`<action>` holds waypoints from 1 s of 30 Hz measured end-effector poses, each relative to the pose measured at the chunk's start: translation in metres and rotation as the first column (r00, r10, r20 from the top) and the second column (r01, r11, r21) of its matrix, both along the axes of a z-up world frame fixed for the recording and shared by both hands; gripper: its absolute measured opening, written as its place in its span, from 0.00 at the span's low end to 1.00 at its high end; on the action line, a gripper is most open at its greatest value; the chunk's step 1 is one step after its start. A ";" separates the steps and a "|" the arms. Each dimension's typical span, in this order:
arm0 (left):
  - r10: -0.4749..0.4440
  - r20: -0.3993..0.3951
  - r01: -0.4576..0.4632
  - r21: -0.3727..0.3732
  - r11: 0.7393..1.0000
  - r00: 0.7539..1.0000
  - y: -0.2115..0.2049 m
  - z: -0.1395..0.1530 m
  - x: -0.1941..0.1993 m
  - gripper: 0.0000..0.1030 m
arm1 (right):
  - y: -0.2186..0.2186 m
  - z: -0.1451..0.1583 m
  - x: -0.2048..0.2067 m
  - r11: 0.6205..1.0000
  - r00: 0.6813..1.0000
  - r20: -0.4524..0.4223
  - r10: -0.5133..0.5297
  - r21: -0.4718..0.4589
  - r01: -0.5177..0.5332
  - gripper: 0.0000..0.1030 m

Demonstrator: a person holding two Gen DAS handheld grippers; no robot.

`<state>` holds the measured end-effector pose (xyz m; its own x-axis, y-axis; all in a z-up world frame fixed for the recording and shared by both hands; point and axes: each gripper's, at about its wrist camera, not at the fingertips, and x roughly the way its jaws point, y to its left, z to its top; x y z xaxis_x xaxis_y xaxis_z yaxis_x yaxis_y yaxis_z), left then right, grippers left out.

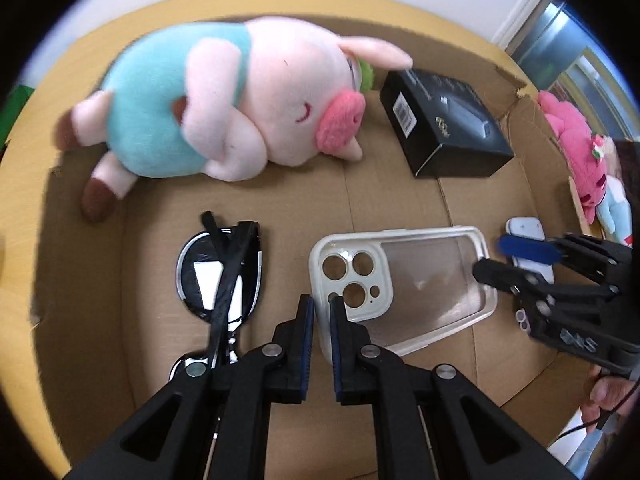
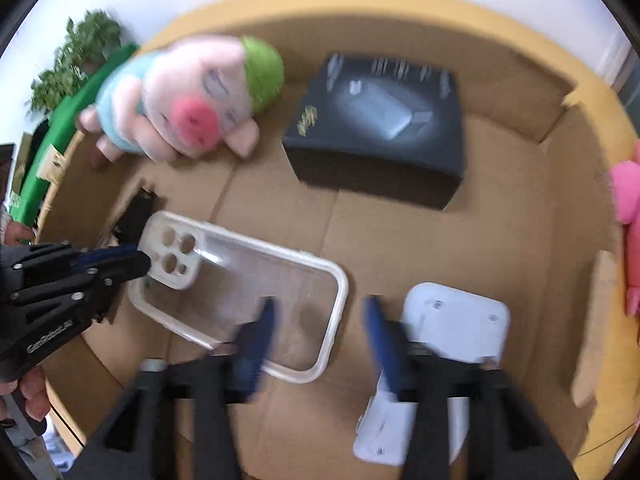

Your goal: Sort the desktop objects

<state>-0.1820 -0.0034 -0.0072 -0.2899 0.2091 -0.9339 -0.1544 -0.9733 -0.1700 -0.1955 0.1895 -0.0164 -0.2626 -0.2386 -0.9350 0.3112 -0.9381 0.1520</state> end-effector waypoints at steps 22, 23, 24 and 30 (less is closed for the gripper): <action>0.135 -0.727 -0.188 0.008 0.982 0.673 -0.016 0.120 0.272 0.84 | 0.011 0.104 0.262 0.979 0.801 -0.568 -0.189 -0.042 0.201 1.00; 0.132 -0.730 -0.197 -0.004 0.980 0.670 -0.014 0.119 0.274 0.84 | 0.010 0.107 0.268 0.979 0.796 -0.577 -0.185 -0.040 0.198 1.00; 0.135 -0.735 -0.209 -0.009 0.978 0.665 -0.013 0.117 0.277 0.84 | 0.009 0.108 0.270 0.979 0.792 -0.583 -0.181 -0.035 0.199 1.00; 0.075 -0.743 -0.218 -0.097 0.971 0.665 -0.002 0.109 0.282 0.84 | 0.006 0.109 0.277 0.982 0.792 -0.587 -0.171 -0.034 0.187 1.00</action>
<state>0.1002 -0.0056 0.1013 -0.9056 -0.0306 -0.4231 -0.0115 -0.9953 0.0966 0.0811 0.1951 0.0928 -0.7964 -0.1122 -0.5942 0.1597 -0.9868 -0.0278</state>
